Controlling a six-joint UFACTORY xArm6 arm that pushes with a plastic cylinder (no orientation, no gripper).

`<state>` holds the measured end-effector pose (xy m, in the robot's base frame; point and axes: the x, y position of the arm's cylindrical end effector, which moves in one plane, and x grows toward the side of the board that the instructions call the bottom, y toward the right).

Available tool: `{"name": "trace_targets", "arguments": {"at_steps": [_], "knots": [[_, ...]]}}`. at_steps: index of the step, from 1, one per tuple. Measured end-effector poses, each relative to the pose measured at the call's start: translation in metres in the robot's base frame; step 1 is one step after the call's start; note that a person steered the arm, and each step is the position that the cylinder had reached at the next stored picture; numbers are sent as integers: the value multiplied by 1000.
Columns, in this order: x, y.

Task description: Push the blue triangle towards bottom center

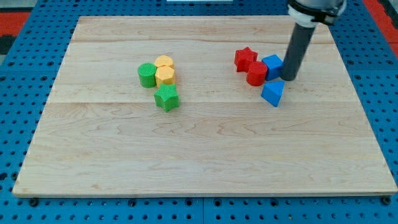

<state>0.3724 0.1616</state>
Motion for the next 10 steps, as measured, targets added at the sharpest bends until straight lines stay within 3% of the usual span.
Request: {"name": "trace_targets", "arguments": {"at_steps": [1,3,4,6,8,9,10], "knots": [[-11,-22],[55,3],[40,2],[51,-32],[108,-79],[92,-67],[90,-118]]}}
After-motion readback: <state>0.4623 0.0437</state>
